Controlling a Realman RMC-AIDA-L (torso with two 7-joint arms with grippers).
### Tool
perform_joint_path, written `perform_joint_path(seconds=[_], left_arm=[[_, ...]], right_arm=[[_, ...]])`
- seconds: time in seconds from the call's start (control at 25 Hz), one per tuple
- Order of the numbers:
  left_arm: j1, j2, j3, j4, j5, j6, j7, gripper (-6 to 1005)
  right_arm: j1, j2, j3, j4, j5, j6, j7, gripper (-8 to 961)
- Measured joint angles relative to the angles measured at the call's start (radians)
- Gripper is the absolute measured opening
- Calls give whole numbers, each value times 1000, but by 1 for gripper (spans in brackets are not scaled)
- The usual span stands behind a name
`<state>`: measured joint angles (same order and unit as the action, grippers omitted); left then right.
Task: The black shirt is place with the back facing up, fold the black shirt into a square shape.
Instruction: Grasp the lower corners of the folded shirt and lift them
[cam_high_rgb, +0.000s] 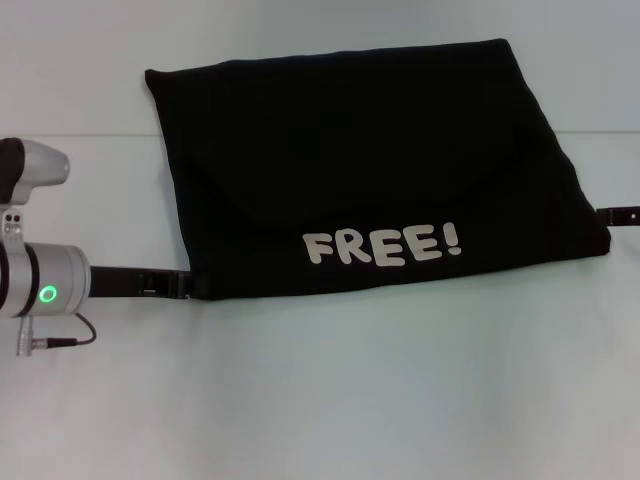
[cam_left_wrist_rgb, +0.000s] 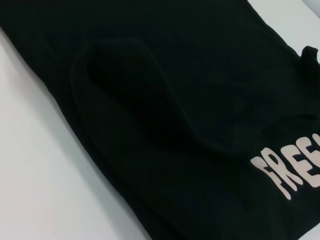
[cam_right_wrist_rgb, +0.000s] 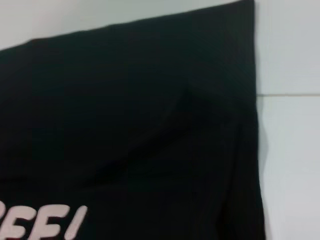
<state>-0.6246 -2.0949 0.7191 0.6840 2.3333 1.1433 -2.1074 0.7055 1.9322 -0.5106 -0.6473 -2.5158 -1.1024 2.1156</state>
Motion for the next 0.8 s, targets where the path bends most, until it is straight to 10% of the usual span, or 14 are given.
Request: perform_joint_path(seconds=[0.48,0.8], left_arm=[[-4,6,0,0,0,2,4,16],[-4,7,0,0,0,0,9,16]], right_arm=[[35,34,-69,70,-8,111,11,723],[48,37,-71,122,-10,203,12,360]])
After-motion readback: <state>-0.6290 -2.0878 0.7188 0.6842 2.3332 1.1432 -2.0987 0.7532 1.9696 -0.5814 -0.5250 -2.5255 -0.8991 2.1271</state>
